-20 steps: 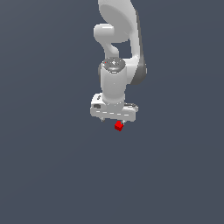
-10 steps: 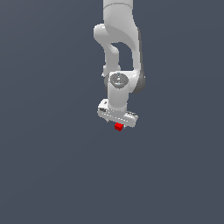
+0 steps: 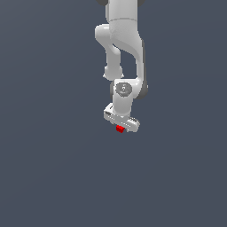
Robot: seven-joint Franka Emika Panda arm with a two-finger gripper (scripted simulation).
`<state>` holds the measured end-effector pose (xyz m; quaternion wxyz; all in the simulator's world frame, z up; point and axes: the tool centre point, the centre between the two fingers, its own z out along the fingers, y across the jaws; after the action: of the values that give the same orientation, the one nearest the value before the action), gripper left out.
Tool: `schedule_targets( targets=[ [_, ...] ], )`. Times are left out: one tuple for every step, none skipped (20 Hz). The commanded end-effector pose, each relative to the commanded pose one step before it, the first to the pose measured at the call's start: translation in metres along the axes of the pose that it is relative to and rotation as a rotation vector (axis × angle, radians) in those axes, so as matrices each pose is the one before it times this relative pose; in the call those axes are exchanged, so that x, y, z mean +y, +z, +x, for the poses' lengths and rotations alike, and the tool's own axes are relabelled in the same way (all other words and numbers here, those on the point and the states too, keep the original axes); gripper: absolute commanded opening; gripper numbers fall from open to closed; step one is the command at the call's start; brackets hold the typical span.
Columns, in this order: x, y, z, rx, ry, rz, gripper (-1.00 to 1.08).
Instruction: Pick up the red cube and move it to a goal position.
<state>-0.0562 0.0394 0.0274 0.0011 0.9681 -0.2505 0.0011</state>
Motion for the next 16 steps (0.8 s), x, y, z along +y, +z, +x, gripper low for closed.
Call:
schedule_targets(
  targets=[
    [-0.00130,0.00527,-0.00229,-0.00141,0.01734,0.00048,1.00],
    [-0.00041,0.00115,-0.00048,-0.00059,0.00325,0.00019,1.00],
    [-0.00031,0.00069,-0.00028,-0.00039,0.00190,0.00019,1.00],
    [-0.00008,0.00023,-0.00006,-0.00015,0.00067,0.00009,1.00],
    [0.00000,0.00000,0.00000,0.00000,0.00000,0.00000,-1.00],
    [0.00000,0.00000,0.00000,0.00000,0.00000,0.00000,-1.00],
    [0.00000,0.00000,0.00000,0.00000,0.00000,0.00000,-1.00],
    [0.00000,0.00000,0.00000,0.00000,0.00000,0.00000,-1.00],
    [0.00000,0.00000,0.00000,0.00000,0.00000,0.00000,-1.00],
    [0.00000,0.00000,0.00000,0.00000,0.00000,0.00000,-1.00],
    [0.00000,0.00000,0.00000,0.00000,0.00000,0.00000,-1.00],
    [0.00000,0.00000,0.00000,0.00000,0.00000,0.00000,-1.00],
    [0.00000,0.00000,0.00000,0.00000,0.00000,0.00000,-1.00],
    [0.00000,0.00000,0.00000,0.00000,0.00000,0.00000,-1.00],
    [-0.00032,-0.00034,-0.00004,0.00027,-0.00055,0.00031,-1.00],
    [-0.00008,-0.00032,0.00002,0.00000,0.00000,0.00000,-1.00]
  ],
)
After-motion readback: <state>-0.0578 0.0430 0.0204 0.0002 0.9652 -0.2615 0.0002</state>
